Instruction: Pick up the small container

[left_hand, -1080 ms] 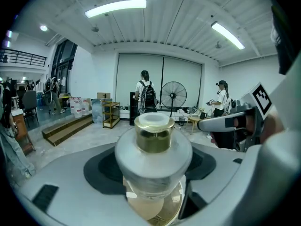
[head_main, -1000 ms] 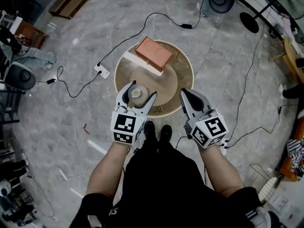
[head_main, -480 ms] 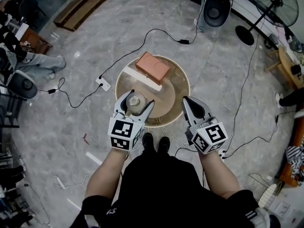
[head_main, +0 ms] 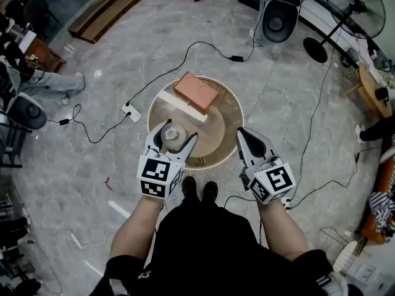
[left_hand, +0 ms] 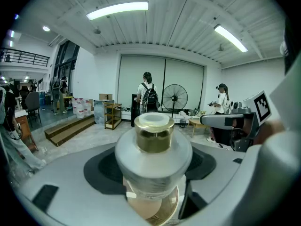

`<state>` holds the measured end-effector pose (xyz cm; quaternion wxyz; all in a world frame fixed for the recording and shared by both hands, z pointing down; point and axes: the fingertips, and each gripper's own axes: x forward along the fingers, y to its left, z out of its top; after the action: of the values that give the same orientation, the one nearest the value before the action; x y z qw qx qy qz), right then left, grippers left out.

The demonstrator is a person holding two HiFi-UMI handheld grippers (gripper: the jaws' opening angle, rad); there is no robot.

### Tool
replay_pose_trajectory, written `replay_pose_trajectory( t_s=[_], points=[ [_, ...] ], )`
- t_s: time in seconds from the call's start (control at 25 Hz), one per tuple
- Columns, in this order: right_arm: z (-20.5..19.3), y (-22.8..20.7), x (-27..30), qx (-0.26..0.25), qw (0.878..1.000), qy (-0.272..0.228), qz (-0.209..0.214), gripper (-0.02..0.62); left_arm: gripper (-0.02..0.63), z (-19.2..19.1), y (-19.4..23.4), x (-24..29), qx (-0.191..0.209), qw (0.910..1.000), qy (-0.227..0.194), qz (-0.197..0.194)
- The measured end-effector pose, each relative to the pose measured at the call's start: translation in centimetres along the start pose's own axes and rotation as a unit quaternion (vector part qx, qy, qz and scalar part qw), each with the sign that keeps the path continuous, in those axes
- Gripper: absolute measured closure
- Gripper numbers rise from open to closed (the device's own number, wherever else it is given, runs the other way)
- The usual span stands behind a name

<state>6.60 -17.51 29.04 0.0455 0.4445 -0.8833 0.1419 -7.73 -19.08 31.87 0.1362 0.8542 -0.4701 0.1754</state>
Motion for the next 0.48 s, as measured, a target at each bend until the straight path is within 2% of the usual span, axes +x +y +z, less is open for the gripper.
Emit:
replay_pose_trajectory(
  t_s=[0.48],
  points=[
    [0.8, -0.1, 0.0, -0.003, 1.000, -0.009, 0.002, 0.586, 0.265, 1.8, 0.1, -0.2, 0.006, 0.9999, -0.015, 0.002]
  ],
)
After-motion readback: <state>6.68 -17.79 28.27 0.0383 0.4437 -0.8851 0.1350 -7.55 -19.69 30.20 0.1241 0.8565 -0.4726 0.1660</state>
